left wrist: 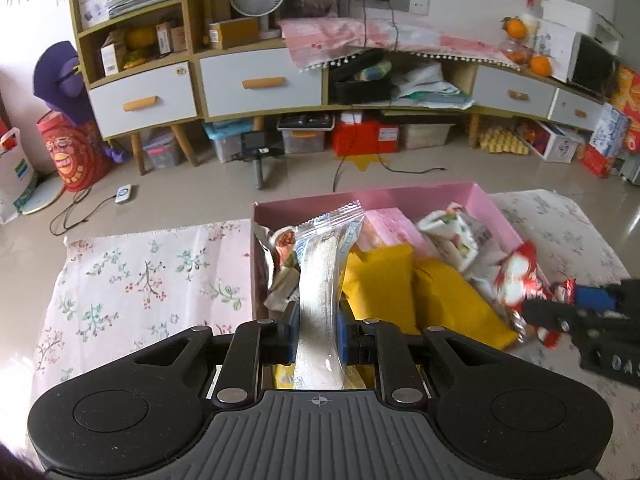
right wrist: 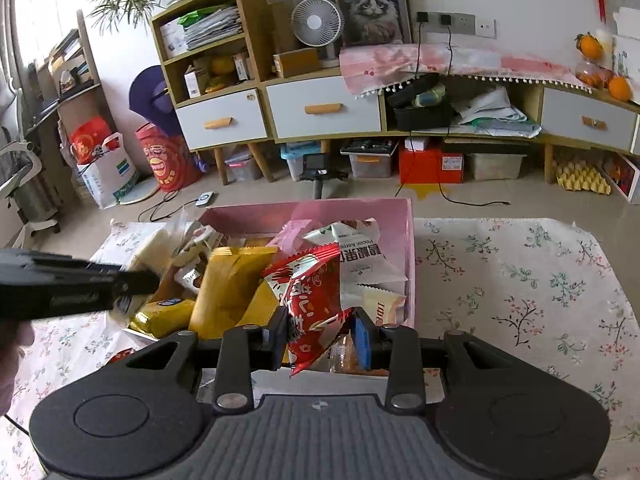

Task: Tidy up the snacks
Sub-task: 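Carry the clear pack and red wrapper into the pink box and open both tools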

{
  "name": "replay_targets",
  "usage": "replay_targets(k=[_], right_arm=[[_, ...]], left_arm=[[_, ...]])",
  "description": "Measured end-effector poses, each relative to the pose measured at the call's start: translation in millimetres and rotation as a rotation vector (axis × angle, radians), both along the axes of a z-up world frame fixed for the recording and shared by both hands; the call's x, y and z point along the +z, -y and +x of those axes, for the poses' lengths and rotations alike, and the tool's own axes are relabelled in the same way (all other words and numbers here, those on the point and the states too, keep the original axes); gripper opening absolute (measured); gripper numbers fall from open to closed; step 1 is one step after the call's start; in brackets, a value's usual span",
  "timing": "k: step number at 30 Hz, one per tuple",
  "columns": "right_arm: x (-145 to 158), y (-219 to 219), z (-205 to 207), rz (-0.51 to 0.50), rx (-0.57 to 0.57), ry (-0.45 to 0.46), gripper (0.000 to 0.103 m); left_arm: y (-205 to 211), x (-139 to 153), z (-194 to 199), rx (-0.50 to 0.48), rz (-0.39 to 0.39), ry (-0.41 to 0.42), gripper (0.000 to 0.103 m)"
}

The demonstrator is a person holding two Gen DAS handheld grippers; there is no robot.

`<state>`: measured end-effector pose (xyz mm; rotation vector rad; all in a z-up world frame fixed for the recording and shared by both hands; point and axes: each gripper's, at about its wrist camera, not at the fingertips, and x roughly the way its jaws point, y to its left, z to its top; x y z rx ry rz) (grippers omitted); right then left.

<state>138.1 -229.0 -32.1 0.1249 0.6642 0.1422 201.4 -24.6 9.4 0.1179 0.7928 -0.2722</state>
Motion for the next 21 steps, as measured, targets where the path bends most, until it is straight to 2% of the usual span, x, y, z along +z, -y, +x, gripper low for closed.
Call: replay_targets(k=[4, 7, 8, 10, 12, 16, 21], right_arm=[[-5.5, 1.6, 2.8, 0.003, -0.01, -0.002, 0.015], [-6.9, 2.9, 3.8, 0.017, -0.02, 0.004, 0.021], [-6.0, 2.1, 3.6, 0.011, -0.018, 0.003, 0.025], [-3.4, 0.9, 1.1, 0.0, -0.01, 0.017, 0.042], [-0.6, 0.3, -1.0, -0.006, -0.007, 0.025, 0.049], [3.9, 0.9, -2.4, -0.001, -0.014, 0.024, 0.059], [10.1, -4.3, -9.5, -0.027, -0.004, 0.015, 0.068]], left_arm=[[3.6, -7.5, 9.2, 0.0, 0.011, 0.01, 0.017], [1.3, -9.2, 12.5, 0.011, -0.011, 0.017, 0.025], [-0.2, -8.6, 11.0, 0.008, -0.029, 0.02, 0.028], [-1.9, -6.5, 8.5, -0.001, -0.042, 0.035, 0.036], [-2.4, -3.8, 3.6, -0.016, -0.033, 0.049, 0.054], [-3.8, 2.6, -9.3, -0.036, -0.024, 0.067, 0.064], [-11.6, 10.6, -28.4, -0.045, -0.008, 0.069, 0.083]])
